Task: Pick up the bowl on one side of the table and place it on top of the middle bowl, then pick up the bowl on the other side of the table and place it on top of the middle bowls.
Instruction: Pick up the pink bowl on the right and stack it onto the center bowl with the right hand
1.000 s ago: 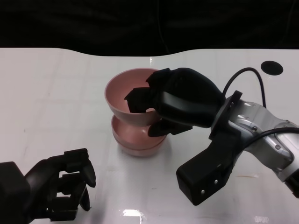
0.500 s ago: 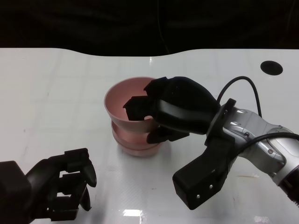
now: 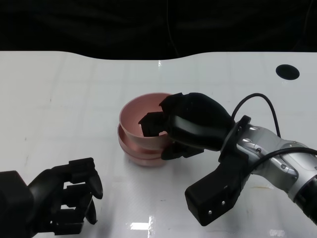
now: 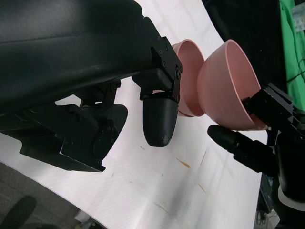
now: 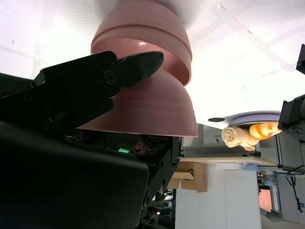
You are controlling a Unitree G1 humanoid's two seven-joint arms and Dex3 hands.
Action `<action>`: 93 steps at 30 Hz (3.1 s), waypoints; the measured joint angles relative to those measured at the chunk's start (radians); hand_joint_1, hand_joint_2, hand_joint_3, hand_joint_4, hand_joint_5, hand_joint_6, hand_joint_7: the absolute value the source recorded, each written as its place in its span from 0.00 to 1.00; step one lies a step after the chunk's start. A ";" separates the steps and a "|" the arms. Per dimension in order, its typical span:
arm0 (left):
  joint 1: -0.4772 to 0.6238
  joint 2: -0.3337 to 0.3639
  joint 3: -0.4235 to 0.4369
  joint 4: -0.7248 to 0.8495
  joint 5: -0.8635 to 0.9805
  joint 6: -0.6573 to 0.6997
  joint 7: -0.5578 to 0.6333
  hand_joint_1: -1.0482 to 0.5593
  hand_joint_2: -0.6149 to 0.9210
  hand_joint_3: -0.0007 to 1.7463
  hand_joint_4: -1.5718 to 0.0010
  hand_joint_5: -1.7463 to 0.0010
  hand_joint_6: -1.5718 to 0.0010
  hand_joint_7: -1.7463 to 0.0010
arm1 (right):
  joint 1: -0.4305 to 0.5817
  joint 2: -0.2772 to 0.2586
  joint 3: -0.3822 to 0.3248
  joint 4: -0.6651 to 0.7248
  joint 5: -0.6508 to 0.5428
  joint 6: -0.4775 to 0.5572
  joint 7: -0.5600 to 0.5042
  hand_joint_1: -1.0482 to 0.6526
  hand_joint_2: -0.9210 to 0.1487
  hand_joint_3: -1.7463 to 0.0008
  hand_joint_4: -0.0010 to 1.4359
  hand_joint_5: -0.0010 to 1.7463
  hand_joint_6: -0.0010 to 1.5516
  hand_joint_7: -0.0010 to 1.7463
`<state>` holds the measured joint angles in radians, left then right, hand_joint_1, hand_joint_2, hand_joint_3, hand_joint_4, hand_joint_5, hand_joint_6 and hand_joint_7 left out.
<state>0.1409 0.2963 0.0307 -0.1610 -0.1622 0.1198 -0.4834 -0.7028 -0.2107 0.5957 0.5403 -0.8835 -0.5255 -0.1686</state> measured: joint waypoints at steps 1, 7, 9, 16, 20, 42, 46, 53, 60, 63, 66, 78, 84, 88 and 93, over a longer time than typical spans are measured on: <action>0.000 0.000 -0.001 -0.005 0.000 0.002 0.001 0.82 0.89 0.65 0.54 0.00 0.60 0.00 | -0.001 0.005 0.002 0.013 -0.004 -0.002 -0.009 0.47 0.00 0.91 0.60 1.00 0.38 0.91; 0.005 -0.001 -0.005 -0.024 0.000 0.036 0.015 0.82 0.90 0.64 0.54 0.00 0.60 0.00 | -0.010 0.018 0.031 0.062 -0.035 0.000 -0.038 0.47 0.00 0.95 0.59 1.00 0.49 0.62; 0.007 -0.001 -0.008 -0.033 0.000 0.050 0.017 0.82 0.90 0.63 0.54 0.00 0.60 0.00 | -0.015 0.021 0.036 0.073 -0.041 0.006 -0.042 0.46 0.00 0.95 0.60 1.00 0.50 0.58; 0.007 -0.002 -0.012 -0.040 0.000 0.057 0.017 0.83 0.91 0.63 0.53 0.00 0.60 0.00 | -0.029 0.038 0.052 0.099 -0.045 0.017 -0.047 0.46 0.01 0.96 0.60 1.00 0.47 0.68; 0.007 -0.002 -0.013 -0.040 -0.002 0.062 0.017 0.82 0.91 0.63 0.53 0.00 0.60 0.00 | -0.042 0.043 0.067 0.114 -0.046 0.018 -0.047 0.46 0.02 0.98 0.60 1.00 0.47 0.66; -0.003 -0.008 -0.025 -0.017 -0.001 0.076 0.017 0.82 0.93 0.59 0.52 0.00 0.60 0.00 | -0.086 0.073 0.092 0.216 -0.074 0.019 -0.126 0.48 0.02 0.99 0.59 1.00 0.46 0.74; -0.003 -0.008 -0.027 -0.017 -0.001 0.076 0.017 0.82 0.93 0.59 0.52 0.00 0.60 0.00 | -0.094 0.078 0.103 0.248 -0.078 0.009 -0.163 0.48 0.02 0.99 0.58 1.00 0.46 0.75; -0.003 -0.017 -0.026 -0.015 -0.002 0.076 0.017 0.82 0.93 0.59 0.52 0.00 0.60 0.00 | -0.106 0.090 0.130 0.344 -0.099 -0.035 -0.318 0.49 0.01 0.99 0.57 1.00 0.36 0.96; -0.003 -0.017 -0.027 -0.015 -0.001 0.086 0.023 0.81 0.95 0.56 0.53 0.00 0.61 0.00 | -0.115 0.100 0.155 0.425 -0.117 -0.066 -0.433 0.49 0.00 0.98 0.55 1.00 0.33 1.00; -0.003 -0.017 -0.027 -0.016 -0.002 0.094 0.024 0.81 0.96 0.54 0.53 0.00 0.62 0.00 | -0.118 0.100 0.162 0.432 -0.121 -0.062 -0.435 0.34 0.00 0.86 0.46 0.82 0.33 0.73; -0.003 -0.017 -0.027 -0.015 -0.001 0.087 0.024 0.81 0.96 0.54 0.54 0.00 0.62 0.00 | -0.119 0.095 0.166 0.417 -0.111 -0.039 -0.330 0.16 0.00 0.73 0.20 0.24 0.24 0.13; -0.003 -0.018 -0.030 0.006 -0.001 0.044 0.024 0.77 1.00 0.45 0.51 0.00 0.59 0.00 | -0.104 0.074 0.196 0.374 -0.121 0.047 -0.163 0.00 0.00 0.50 0.00 0.00 0.00 0.00; -0.003 -0.019 -0.031 0.008 -0.001 0.039 0.024 0.77 1.00 0.46 0.51 0.00 0.59 0.00 | -0.099 0.074 0.215 0.374 -0.142 0.079 -0.179 0.00 0.00 0.47 0.00 0.00 0.00 0.00; -0.003 -0.019 -0.031 0.007 -0.001 0.045 0.024 0.76 1.00 0.46 0.52 0.00 0.60 0.00 | -0.098 0.070 0.225 0.369 -0.146 0.096 -0.182 0.00 0.00 0.46 0.00 0.00 0.00 0.00; -0.003 -0.019 -0.031 0.004 -0.001 0.058 0.024 0.79 0.98 0.49 0.53 0.00 0.61 0.00 | -0.090 0.043 0.224 0.314 -0.145 0.102 -0.189 0.01 0.00 0.50 0.00 0.00 0.00 0.00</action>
<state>0.1377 0.2773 -0.0001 -0.1566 -0.1636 0.1777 -0.4596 -0.7926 -0.1681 0.8195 0.8538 -1.0288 -0.4233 -0.3577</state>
